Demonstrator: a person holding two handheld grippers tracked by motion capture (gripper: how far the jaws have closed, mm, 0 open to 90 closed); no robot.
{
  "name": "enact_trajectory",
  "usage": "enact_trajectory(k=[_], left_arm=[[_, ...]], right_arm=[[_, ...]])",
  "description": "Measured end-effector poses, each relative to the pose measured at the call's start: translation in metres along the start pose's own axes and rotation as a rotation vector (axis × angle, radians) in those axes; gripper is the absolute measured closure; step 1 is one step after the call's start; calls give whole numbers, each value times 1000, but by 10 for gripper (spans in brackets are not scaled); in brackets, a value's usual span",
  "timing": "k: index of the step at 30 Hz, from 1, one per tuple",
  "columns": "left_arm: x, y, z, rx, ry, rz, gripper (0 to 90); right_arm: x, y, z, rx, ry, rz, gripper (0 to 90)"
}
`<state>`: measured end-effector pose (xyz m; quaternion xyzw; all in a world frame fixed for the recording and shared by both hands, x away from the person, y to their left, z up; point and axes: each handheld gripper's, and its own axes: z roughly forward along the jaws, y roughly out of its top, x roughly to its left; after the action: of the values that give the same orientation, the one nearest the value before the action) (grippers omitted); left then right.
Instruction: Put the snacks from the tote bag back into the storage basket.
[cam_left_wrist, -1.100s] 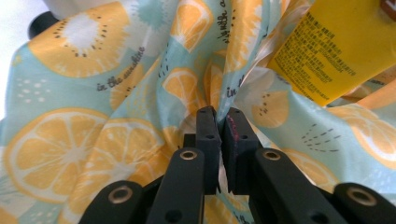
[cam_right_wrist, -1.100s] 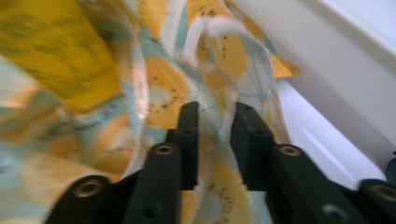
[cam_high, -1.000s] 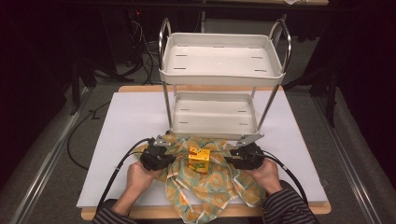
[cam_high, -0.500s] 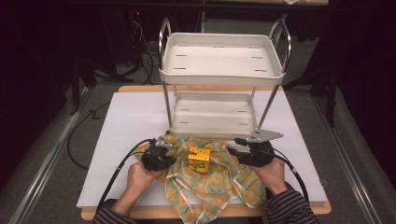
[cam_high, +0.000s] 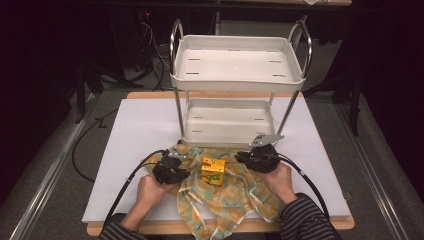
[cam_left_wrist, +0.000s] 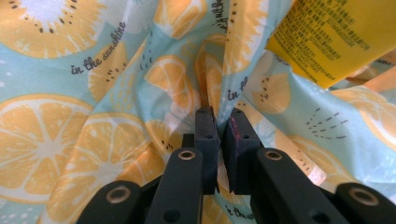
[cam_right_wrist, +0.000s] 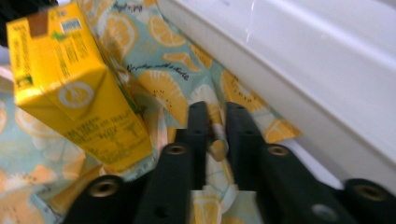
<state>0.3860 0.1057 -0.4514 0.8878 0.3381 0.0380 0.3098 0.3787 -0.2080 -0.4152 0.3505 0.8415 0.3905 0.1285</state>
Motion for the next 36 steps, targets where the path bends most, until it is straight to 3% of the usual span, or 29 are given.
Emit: enact_trajectory(k=[3,12,17,18,20,23,24,27,28,31,36], left_arm=[[-1,0,-1,-4,0,-1,844],[-4,0,-12,-29,-31,4,802],[-7,-1,-31,-99,-35,7,759],[-7,0,-37,-135,-33,-1,727],[-7,0,-40,-152,-29,-8,650],[-10,6,-46,-183,21,6,587],[-12,10,-47,-201,37,9,535],[-13,14,-47,-224,27,-3,502],[-13,18,-47,-224,46,3,487],[-12,23,-45,-224,60,5,533],[-11,36,-31,-232,35,-8,552]], right_arm=[[-1,-3,5,36,-7,-18,887],[1,-8,13,96,-16,-37,891],[3,-9,18,117,5,-27,890],[4,-9,19,117,7,-26,891],[6,-9,19,118,13,-19,890],[7,-9,20,118,19,-31,890],[7,-9,21,120,23,-31,890],[6,-9,22,126,20,-32,890],[5,-9,22,122,25,-26,890],[4,-9,22,123,23,-28,890],[6,-10,22,132,18,-33,890]])
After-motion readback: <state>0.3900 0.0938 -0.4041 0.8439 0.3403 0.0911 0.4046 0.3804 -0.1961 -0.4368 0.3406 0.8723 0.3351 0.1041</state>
